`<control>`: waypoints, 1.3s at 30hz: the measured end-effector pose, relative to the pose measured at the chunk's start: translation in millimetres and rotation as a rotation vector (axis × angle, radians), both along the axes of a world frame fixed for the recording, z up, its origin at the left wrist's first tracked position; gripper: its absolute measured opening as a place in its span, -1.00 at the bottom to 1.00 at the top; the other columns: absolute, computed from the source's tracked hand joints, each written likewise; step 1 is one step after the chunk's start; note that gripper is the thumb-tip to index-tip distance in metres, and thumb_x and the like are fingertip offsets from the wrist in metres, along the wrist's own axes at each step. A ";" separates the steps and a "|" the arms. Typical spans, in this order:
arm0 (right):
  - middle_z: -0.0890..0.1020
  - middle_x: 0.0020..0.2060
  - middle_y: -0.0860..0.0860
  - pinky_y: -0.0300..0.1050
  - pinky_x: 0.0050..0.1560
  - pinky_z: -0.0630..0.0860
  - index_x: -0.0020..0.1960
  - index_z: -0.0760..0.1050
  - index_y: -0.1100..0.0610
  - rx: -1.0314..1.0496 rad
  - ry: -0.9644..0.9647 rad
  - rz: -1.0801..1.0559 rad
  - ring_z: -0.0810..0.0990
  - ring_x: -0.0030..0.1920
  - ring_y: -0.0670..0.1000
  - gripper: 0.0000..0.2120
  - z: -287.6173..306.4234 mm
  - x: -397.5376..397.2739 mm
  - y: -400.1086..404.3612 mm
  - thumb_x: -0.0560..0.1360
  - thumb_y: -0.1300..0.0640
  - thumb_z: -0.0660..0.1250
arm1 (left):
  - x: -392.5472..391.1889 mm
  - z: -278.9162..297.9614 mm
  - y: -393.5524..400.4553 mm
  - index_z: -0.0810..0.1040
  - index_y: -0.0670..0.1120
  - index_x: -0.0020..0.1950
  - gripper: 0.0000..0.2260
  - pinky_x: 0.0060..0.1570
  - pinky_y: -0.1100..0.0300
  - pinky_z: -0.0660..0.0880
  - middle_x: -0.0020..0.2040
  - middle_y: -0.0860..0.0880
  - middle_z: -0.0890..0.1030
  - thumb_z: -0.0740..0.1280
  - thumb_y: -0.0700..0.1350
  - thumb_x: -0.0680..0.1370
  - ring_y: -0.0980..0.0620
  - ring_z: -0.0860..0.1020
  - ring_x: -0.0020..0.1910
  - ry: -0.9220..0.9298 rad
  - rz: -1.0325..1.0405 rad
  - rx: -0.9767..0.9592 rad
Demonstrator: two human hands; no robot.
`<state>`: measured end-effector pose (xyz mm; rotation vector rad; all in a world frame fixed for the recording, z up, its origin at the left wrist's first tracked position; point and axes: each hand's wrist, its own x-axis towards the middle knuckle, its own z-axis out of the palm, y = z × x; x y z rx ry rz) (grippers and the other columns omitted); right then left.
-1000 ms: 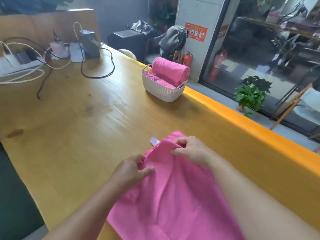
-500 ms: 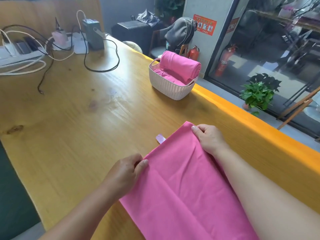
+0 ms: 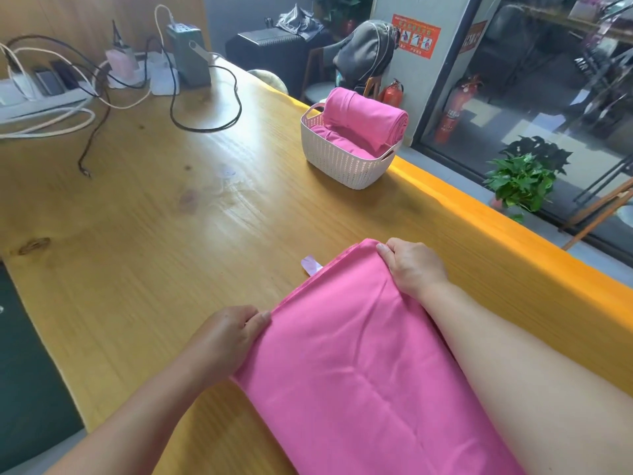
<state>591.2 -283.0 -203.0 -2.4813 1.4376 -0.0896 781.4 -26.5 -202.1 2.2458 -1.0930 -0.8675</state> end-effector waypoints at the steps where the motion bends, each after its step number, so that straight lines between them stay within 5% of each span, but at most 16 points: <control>1: 0.64 -0.05 0.15 -0.04 -0.17 0.33 -0.15 0.41 0.04 -0.018 0.033 0.013 0.57 0.01 0.23 -0.60 0.8 2.9 0.8 0.65 -0.21 0.05 | 1.6 -0.2 -0.1 0.51 -0.11 -0.26 -0.65 -0.40 0.21 0.30 -0.37 0.01 0.51 0.22 0.06 0.63 0.07 0.44 -0.38 -0.045 0.003 0.032; 8: 0.65 -0.04 0.08 -0.07 -0.16 0.32 -0.25 0.33 0.02 -0.027 0.075 0.079 0.58 0.03 0.17 -0.55 2.2 26.4 -1.6 0.63 -0.27 0.04 | 3.8 -13.7 10.5 0.36 -0.02 -0.31 -0.61 -0.31 0.09 0.31 -0.36 0.01 0.48 0.14 0.16 0.63 -0.08 0.48 -0.28 -0.413 0.080 0.069; 13: 0.65 -0.05 0.10 -0.08 -0.15 0.28 -0.22 0.34 0.03 -0.065 0.082 0.051 0.58 0.02 0.19 -0.56 -3.1 24.6 2.3 0.63 -0.27 0.03 | -4.1 -20.8 18.7 0.29 0.01 -0.29 -0.65 -0.32 0.08 0.31 -0.34 -0.05 0.54 0.13 0.17 0.62 -0.16 0.55 -0.22 -0.429 0.120 -0.041; 25: 0.64 0.04 0.09 -0.04 -0.08 0.37 0.00 0.45 0.06 -0.079 0.089 0.086 0.57 0.07 0.18 -0.57 -3.6 31.0 3.2 0.62 -0.27 0.05 | -4.4 -14.9 19.3 0.31 0.02 -0.23 -0.65 -0.28 0.12 0.26 -0.39 0.08 0.34 0.09 0.21 0.62 -0.04 0.56 -0.14 -0.525 0.080 0.033; 31: 0.62 0.07 0.04 -0.07 -0.01 0.36 0.03 0.52 0.07 -0.063 -0.023 0.129 0.55 0.11 0.13 -0.69 2.1 51.2 1.3 0.61 -0.16 0.19 | -2.3 -17.8 18.8 0.37 0.01 -0.21 -0.66 -0.30 0.12 0.28 -0.40 0.09 0.39 0.13 0.22 0.60 0.00 0.45 -0.29 -0.526 0.081 -0.002; 39: 0.61 0.07 0.05 -0.06 -0.05 0.30 0.05 0.40 0.04 -0.051 0.002 0.134 0.55 0.08 0.17 -0.71 -9.1 54.8 0.0 0.66 -0.15 0.06 | 7.6 -18.3 13.4 0.25 0.03 -0.29 -0.64 -0.31 0.12 0.25 -0.41 0.06 0.40 0.14 0.19 0.62 0.01 0.38 -0.35 -0.476 0.043 0.066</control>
